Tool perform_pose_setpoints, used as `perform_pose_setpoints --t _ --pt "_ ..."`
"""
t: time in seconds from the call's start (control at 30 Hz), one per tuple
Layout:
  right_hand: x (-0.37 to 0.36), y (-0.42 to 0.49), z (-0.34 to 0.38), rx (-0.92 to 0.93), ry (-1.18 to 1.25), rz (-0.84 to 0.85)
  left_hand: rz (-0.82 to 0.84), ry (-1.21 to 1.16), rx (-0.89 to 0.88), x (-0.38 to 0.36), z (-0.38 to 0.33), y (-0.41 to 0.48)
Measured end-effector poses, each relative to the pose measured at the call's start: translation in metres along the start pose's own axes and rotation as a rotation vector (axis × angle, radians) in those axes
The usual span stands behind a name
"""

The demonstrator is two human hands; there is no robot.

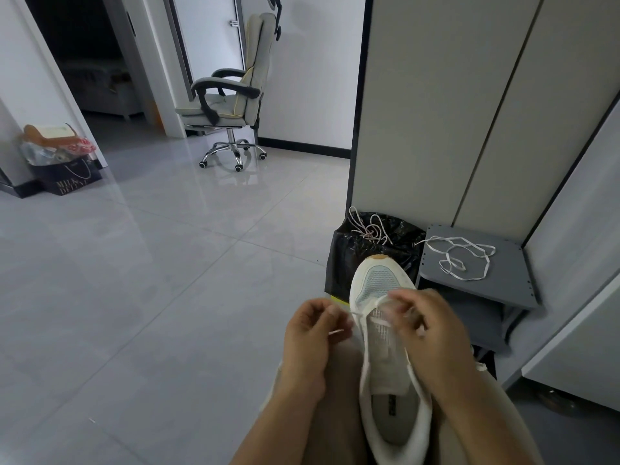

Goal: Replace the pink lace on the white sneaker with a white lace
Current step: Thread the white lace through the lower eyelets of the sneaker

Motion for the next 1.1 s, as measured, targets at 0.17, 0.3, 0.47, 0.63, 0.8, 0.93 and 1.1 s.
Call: perform_pose_setpoints --t 0.17,0.3,0.47,0.63,0.8,0.93,1.1 --pt "0.021 0.006 -0.020 -0.267 0.128 -0.071 -0.314 -0.266 0.062 0.076 -0.016 0.040" --pt "0.019 0.003 -0.023 -0.284 0.163 0.033 -0.664 -0.303 0.008 0.180 -0.044 0.075" --pt "0.013 0.005 -0.026 -0.230 0.084 -0.006 -0.797 0.511 -0.156 0.188 -0.042 0.068" --pt "0.007 0.006 -0.033 -0.379 0.134 -0.037 0.032 0.742 -0.469 0.049 -0.012 0.019" --pt "0.007 0.003 -0.038 -0.473 0.102 0.033 0.367 0.992 -0.450 0.003 0.005 0.001" --pt "0.011 0.003 -0.038 -0.469 0.067 0.081 0.119 0.849 -0.502 0.053 -0.025 0.028" --pt "0.012 0.004 -0.033 -0.454 0.138 0.086 -0.386 0.814 -0.360 0.144 -0.045 0.051"
Point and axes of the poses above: each hand's wrist, its own y-axis towards the middle knuckle, its own x-axis out of the back of the hand, z = x × y, the point moved 1 cm from there along y, towards the middle knuckle, and after that the axes turned 4 degrees about -x, right-handed, at the moved point
